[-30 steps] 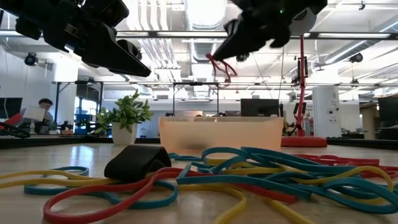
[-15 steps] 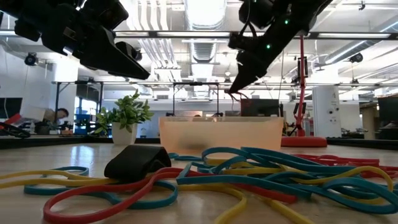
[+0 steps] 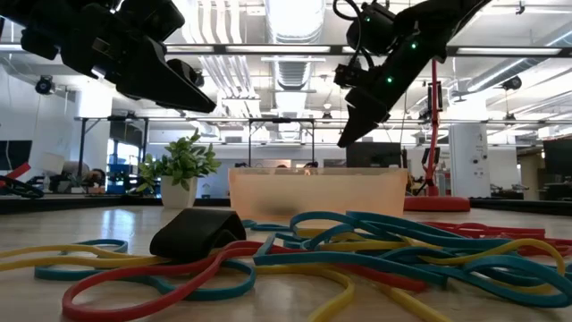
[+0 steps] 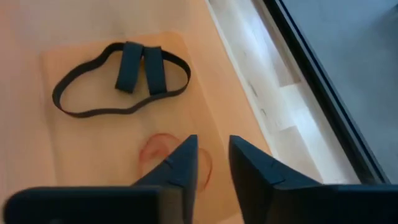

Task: Pick and place rubber bands into bin
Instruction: Put the red rubber band into the bin

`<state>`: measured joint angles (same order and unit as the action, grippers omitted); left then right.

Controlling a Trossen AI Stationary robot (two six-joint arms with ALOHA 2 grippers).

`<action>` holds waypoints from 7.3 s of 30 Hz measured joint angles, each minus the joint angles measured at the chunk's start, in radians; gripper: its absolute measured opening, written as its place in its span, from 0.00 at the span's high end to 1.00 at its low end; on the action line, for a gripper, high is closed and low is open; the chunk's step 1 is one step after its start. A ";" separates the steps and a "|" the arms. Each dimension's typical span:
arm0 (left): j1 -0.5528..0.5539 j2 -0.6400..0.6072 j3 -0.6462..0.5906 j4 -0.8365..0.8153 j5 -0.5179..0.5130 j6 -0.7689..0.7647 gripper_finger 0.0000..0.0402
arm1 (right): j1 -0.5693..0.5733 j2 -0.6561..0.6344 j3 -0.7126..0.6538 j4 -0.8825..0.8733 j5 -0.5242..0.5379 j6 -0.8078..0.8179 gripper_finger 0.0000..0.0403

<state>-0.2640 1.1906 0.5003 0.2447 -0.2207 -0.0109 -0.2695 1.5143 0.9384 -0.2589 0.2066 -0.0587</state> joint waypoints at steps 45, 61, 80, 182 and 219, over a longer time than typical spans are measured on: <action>0.001 0.000 -0.016 0.040 -0.021 0.024 0.66 | 0.488 0.028 -0.212 0.038 -0.179 0.157 0.76; 0.001 0.000 -0.016 0.038 -0.021 0.023 0.66 | 0.521 0.027 -0.262 0.163 -0.267 0.102 0.77; 0.001 0.000 -0.016 0.045 -0.020 0.022 0.66 | 0.538 0.189 -0.243 0.266 -0.263 0.127 0.82; 0.001 0.000 -0.016 0.061 -0.020 0.023 0.66 | 0.557 0.072 -0.269 0.053 -0.156 0.261 0.67; 0.001 0.000 -0.016 0.061 -0.020 0.022 0.66 | 0.558 -0.017 -0.244 0.052 -0.128 0.203 0.98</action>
<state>-0.2631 1.1908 0.4847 0.3054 -0.2405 0.0115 0.2882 1.4972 0.6946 -0.2068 0.0784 0.1446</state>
